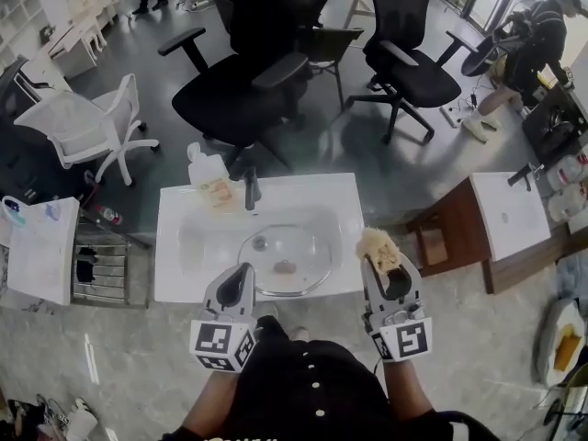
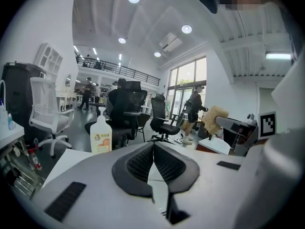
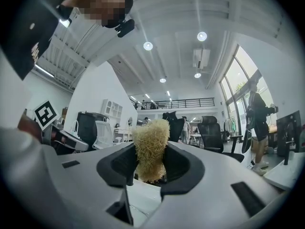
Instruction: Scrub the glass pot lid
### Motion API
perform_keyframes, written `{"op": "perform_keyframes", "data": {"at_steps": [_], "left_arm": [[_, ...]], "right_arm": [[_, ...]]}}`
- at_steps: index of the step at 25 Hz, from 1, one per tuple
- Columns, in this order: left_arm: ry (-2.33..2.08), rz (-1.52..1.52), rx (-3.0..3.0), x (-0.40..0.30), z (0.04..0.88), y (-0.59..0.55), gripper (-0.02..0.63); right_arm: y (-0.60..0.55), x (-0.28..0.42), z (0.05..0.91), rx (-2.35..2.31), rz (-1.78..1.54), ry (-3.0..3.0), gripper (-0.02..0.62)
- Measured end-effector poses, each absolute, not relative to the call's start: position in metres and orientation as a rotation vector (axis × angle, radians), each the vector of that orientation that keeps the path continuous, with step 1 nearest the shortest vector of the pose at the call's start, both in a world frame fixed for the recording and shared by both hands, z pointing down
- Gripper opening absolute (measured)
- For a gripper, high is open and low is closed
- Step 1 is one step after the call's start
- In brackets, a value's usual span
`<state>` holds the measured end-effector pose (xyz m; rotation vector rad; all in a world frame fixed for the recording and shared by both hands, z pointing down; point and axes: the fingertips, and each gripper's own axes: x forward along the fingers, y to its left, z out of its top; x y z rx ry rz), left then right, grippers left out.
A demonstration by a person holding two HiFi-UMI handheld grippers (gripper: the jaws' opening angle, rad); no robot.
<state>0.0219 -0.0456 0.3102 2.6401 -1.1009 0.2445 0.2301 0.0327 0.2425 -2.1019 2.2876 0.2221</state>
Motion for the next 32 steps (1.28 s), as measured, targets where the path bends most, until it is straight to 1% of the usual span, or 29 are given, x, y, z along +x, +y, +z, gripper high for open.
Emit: {"op": "perform_keyframes", "data": {"at_steps": [10, 32], "left_arm": [[-1.11, 0.222, 2.647, 0.016, 0.303, -0.096, 0.026], [-1.071, 0.293, 2.606, -0.01, 0.312, -0.177, 0.026]], "right_arm": [[-0.017, 0.226, 0.229, -2.097, 0.264, 2.278, 0.158], [-0.095, 0.203, 0.234, -2.133, 0.204, 2.286, 0.158]]}}
